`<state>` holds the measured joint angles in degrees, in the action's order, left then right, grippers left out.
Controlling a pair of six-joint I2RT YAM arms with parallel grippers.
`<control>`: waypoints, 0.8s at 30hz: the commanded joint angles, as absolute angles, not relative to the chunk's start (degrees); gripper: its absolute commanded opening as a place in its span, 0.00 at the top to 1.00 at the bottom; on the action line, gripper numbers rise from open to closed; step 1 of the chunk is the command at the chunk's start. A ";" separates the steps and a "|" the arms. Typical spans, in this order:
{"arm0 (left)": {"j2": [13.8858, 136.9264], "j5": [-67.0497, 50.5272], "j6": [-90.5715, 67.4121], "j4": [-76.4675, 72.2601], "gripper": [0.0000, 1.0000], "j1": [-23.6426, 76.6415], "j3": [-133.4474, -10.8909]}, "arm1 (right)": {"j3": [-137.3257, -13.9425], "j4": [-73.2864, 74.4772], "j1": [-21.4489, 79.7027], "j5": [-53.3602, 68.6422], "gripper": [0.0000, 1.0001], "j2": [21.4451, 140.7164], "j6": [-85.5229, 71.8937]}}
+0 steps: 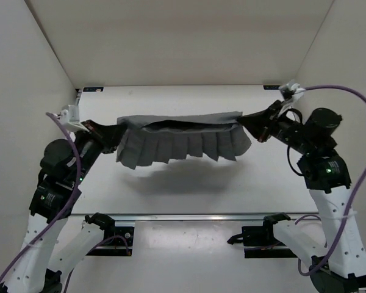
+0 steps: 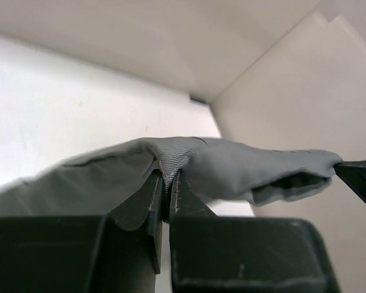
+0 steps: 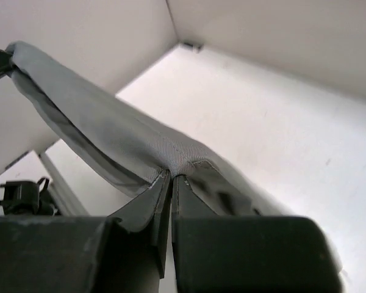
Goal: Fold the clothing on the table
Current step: Flatten the skirt out
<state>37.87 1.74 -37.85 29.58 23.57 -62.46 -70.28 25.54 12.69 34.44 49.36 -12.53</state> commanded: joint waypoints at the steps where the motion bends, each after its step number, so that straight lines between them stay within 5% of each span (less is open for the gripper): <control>1: 41.03 2.46 -35.52 33.05 1.00 21.45 -67.92 | -76.72 29.27 10.72 35.15 1.00 50.35 -9.84; 12: 64.58 -5.71 -32.17 21.01 1.00 12.04 -71.09 | -86.82 26.54 7.83 37.62 1.00 73.90 -9.41; 19: 79.80 -8.17 -26.11 29.79 1.00 10.63 -98.22 | -117.56 36.29 6.69 39.28 1.00 88.76 -6.42; 24: 78.40 -8.17 -25.05 30.16 1.00 9.31 -94.52 | -109.65 33.67 4.04 41.92 1.00 88.34 -8.00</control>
<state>82.76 -7.75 -27.33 29.47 10.13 -96.90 -113.86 35.70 5.30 40.25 91.33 -8.51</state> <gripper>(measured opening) 0.136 0.006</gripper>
